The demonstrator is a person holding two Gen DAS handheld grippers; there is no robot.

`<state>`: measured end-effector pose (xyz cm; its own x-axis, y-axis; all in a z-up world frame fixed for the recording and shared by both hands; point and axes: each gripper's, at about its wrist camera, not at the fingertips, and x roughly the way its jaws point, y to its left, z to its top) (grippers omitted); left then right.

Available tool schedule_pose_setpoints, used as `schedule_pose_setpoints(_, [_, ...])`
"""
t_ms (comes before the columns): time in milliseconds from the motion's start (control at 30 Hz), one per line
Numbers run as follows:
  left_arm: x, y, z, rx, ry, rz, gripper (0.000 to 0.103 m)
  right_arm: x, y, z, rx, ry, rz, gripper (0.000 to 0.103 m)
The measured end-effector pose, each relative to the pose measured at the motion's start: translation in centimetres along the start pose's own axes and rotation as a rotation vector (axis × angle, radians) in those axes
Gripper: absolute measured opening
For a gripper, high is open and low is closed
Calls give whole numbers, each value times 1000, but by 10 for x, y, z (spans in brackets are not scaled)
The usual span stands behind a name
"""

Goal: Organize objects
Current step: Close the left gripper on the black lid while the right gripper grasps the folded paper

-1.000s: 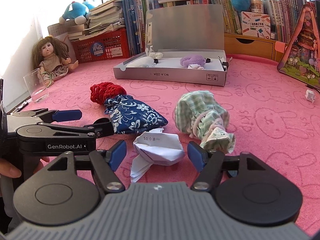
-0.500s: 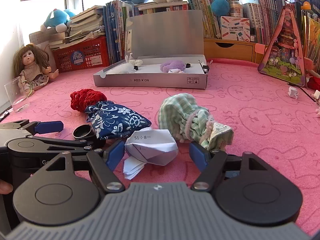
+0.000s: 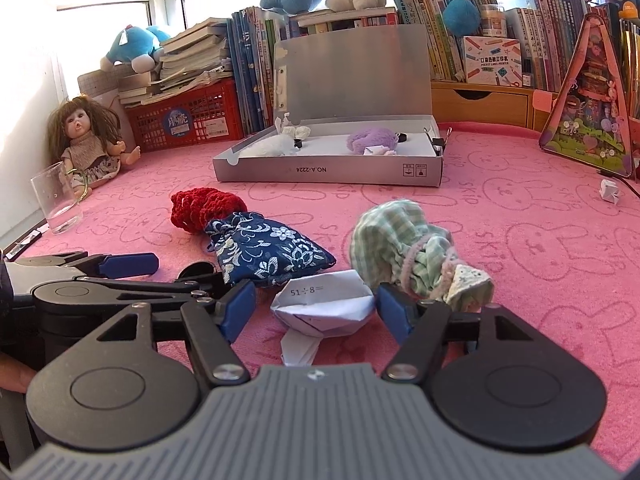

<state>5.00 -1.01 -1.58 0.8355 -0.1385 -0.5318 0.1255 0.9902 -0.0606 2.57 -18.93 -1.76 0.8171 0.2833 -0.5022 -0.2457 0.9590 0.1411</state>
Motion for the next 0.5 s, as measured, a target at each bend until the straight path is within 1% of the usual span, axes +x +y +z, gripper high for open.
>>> schedule_pose_setpoints(167, [-4, 5, 1, -13, -6, -11, 82, 1, 5, 3, -10, 0, 22, 73])
schedule_pose_setpoints(233, [-1, 6, 0, -11, 9, -17, 81, 2, 8, 2, -38, 4, 15, 73])
schedule_pose_setpoints(300, [0, 4, -1, 12, 5, -17, 82, 2, 10, 0, -79, 9, 3, 74])
schedule_pose_setpoints(400, [1, 4, -1, 8, 3, -18, 82, 1, 12, -3, -136, 18, -17, 74])
schedule_pose_setpoints(500, [2, 2, -1, 17, 0, -11, 82, 1, 11, -3, -139, 28, -15, 73])
